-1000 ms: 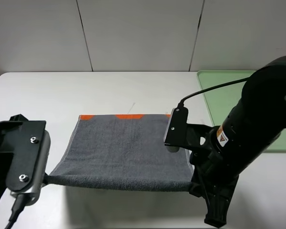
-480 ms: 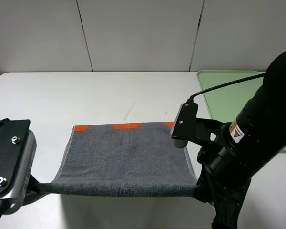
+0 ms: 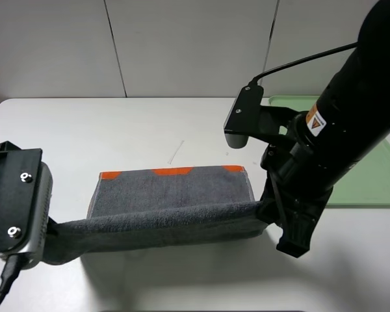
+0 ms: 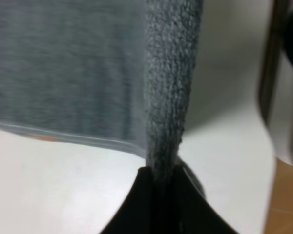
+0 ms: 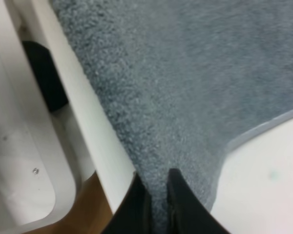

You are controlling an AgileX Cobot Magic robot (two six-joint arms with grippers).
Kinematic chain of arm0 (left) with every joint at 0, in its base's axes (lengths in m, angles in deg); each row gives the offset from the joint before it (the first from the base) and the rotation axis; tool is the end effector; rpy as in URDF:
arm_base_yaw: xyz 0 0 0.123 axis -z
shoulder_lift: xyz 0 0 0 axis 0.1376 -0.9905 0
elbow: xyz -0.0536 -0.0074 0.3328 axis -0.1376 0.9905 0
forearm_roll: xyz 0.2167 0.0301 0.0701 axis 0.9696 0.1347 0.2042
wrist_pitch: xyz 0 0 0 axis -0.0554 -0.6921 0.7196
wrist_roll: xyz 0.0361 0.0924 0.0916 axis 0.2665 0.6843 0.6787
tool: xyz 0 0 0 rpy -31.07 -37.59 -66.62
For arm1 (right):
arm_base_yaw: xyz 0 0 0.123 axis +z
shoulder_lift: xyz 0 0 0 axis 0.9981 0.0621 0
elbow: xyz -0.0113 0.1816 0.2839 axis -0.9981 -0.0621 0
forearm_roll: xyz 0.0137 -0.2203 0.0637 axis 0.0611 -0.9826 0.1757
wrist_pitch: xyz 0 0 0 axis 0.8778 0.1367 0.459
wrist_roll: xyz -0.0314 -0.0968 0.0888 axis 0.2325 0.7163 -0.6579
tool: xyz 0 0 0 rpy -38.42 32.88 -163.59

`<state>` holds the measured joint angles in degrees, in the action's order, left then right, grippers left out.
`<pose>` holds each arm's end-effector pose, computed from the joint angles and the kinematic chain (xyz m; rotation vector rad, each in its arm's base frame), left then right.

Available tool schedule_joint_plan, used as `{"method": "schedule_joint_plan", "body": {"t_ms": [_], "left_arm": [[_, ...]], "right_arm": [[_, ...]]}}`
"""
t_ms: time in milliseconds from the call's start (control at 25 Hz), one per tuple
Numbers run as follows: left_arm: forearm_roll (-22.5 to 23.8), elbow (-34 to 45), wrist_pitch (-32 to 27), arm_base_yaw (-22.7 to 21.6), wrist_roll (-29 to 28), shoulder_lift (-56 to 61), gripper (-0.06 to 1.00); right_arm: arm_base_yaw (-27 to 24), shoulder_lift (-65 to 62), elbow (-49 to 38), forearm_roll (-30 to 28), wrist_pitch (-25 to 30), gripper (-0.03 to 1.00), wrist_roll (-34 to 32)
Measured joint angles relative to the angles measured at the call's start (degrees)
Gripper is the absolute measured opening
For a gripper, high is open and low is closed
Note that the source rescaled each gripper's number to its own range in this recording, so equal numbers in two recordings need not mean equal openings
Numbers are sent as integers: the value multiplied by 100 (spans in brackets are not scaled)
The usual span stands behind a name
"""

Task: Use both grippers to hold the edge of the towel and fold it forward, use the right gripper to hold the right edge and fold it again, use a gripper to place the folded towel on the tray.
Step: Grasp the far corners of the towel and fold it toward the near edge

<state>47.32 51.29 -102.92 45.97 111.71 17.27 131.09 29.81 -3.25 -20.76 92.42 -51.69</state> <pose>0.1010 -0.0790 0.2386 1.7707 2.0330 0.0317 0.1533 0.1707 0.2609 -1.7186 2.4086 0.1962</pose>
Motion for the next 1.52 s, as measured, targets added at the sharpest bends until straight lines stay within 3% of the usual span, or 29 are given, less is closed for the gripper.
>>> {"method": "schedule_joint_plan", "body": {"t_ms": [280,480,720,1520], "left_arm": [[434,0,558,-261,-515,-598,0],[434,0,1187,-862,-543,-1076,0],[451,-119,1676,-1222,-312,-1524,0],[806,-1155,2150,-1466,-230,-2928,0]], "right_arm": [[-18,523,282,-189,-45,0,133],[-18,680,481,-332,-241,0,145],[-18,966,556,-533,-419,0,162],[-209,1436,566,-1607,-1280,0,-110]]}}
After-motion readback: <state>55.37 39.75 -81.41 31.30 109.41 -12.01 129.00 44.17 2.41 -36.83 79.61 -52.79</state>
